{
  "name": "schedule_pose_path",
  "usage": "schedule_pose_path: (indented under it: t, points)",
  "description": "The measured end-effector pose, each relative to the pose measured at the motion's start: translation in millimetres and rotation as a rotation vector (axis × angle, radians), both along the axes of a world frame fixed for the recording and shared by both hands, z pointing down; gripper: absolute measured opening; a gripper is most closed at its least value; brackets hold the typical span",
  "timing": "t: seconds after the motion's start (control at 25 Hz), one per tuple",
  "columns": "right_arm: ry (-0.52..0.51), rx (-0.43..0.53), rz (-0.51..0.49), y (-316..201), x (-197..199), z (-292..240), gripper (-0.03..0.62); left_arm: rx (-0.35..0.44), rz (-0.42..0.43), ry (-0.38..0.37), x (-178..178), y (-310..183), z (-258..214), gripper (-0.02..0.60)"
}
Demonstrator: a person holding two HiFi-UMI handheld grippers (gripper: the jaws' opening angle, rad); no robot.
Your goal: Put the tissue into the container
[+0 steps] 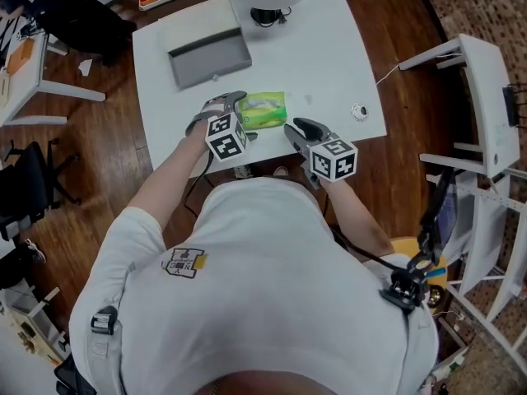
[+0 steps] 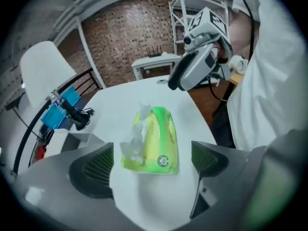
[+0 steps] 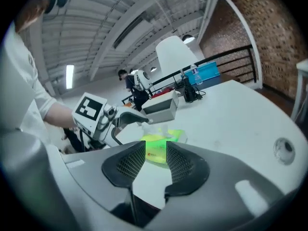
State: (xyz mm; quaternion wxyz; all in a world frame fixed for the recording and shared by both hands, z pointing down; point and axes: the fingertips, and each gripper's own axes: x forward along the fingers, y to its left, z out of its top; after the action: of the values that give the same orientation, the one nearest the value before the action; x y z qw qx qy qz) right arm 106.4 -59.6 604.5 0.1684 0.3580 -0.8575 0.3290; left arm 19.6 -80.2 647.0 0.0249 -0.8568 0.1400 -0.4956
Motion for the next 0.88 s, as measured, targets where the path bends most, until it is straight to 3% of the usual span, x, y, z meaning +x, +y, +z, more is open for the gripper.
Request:
schedule_pose_path:
  t: [0.16,0.36,0.48,0.56,0.68,0.88]
  points:
    - [0.275,0.094,-0.160,-3.9,-2.2,16.5,0.185,0.003,0.112,-0.130,3.9,-7.1,25.4,0.491]
    - [0.545,0.173,-0.389,-9.1,-17.2,39.5,0.240,-0.018,0.164,-0.196,6.7,-12.0,40.7,0.489]
    - [0.602,0.137,-0.417,-11.8,-19.0,55.3,0.242,-0.022,0.174,-0.210,9.1,-11.2,46.3,0.486]
    - [0.614,0.116,-0.415,-11.6,-20.2,60.5,0.239,-0.011,0.171,-0.208,8.9,-10.4,47.2,0.417]
    - [0.620,0.118,-0.402,-13.5,-21.6,62.1,0.183,0.004,0.164,-0.203,8.1,-10.3,46.8,0.383]
    - [0.622,0.127,-0.375,-19.3,-19.1,60.9,0.152,0.012,0.144,-0.194,8.9,-11.2,44.6,0.345]
